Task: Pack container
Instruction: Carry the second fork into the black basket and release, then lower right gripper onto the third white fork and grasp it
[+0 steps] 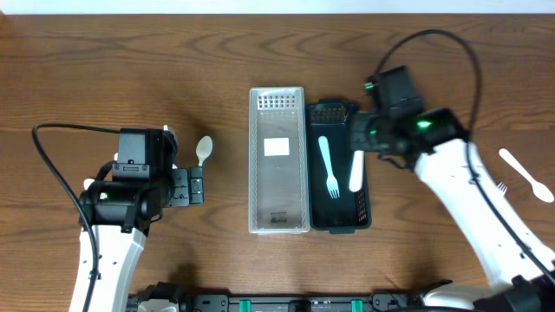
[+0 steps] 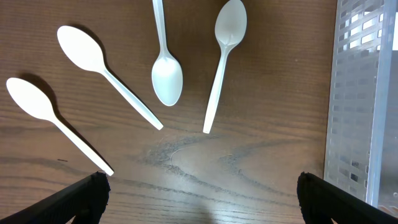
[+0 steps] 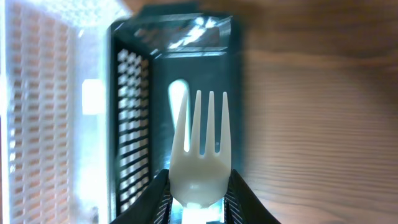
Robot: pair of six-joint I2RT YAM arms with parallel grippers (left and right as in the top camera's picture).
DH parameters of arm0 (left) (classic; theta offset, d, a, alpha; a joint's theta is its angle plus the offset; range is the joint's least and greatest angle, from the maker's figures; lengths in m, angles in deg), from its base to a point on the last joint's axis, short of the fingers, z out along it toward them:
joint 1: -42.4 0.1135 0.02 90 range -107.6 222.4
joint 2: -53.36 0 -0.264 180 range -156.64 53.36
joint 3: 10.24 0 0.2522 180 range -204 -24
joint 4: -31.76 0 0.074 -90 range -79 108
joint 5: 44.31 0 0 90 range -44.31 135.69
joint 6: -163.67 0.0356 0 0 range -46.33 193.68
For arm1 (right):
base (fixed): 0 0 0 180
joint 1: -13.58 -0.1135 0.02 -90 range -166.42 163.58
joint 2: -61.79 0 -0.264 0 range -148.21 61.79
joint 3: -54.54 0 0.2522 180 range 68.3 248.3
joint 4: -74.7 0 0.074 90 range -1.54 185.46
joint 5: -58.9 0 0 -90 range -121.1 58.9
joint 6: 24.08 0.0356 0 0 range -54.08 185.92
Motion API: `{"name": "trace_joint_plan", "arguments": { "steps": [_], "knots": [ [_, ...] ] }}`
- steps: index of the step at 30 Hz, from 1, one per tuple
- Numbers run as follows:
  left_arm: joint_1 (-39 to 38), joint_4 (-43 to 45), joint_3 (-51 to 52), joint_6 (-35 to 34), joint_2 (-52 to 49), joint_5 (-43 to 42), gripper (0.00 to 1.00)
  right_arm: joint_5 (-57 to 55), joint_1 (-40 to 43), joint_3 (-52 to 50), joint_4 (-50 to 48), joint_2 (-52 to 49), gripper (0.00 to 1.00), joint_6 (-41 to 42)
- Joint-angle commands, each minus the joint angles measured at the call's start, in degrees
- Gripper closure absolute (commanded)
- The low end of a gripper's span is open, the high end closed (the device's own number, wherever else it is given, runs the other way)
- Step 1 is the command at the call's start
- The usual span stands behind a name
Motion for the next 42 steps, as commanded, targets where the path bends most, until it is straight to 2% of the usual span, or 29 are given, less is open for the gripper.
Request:
{"name": "trace_joint_plan", "arguments": {
  "steps": [1, 10, 12, 14, 15, 18, 23, 29, 31, 34, 37, 42],
  "knots": [
    [0.3, -0.1, -0.2, -0.8, 0.0, 0.9, 0.02, -0.6, -3.9, 0.0, -0.4, -4.9, 0.83, 3.8],
    [0.3, -0.1, -0.2, -0.8, 0.0, 0.9, 0.02, -0.6, -5.2, 0.0, -1.3, -16.4, 0.77, 2.8],
    [0.3, -0.1, -0.2, -0.8, 0.0, 0.9, 0.02, -0.6, -5.1, 0.0, -2.1, -16.9, 0.69, 2.2],
    [0.3, -0.1, -0.2, -0.8, 0.0, 0.9, 0.02, -0.6, -5.1, 0.2, -3.4, -16.6, 0.5, 0.9],
    [0.3, -0.1, -0.2, -0.8, 0.0, 0.9, 0.02, -0.6, -5.1, 0.5, -3.7, -16.3, 0.49, 0.5],
    [0.3, -0.1, -0.2, -0.8, 0.0, 0.9, 0.02, -0.9, -4.5, 3.5, -2.1, -15.0, 0.48, -0.5],
    [0.3, -0.1, -0.2, -0.8, 0.0, 0.9, 0.02, -5.3, 0.2, 11.8, 5.8, -9.4, 0.5, -0.2],
    [0.3, -0.2, -0.2, -0.8, 0.0, 0.9, 0.02, -6.6, 17.8, 14.2, 11.6, 0.8, 0.46, 1.9],
    [0.3, -0.2, -0.2, -0.8, 0.0, 0.9, 0.02, -6.4, 25.8, 14.1, 14.1, 2.2, 0.41, 2.0],
    [0.3, -0.1, -0.2, -0.8, 0.0, 0.9, 0.02, -6.3, 37.1, 13.2, 16.6, 2.0, 0.39, 0.2],
    [0.3, -0.1, -0.2, -0.8, 0.0, 0.9, 0.02, -5.2, 47.0, 9.6, 15.3, 0.8, 0.38, -2.7],
    [0.3, -0.2, -0.2, -0.8, 0.0, 0.9, 0.02, -0.2, 57.1, 1.6, 9.1, -3.0, 0.37, -4.0]
  ]
}}
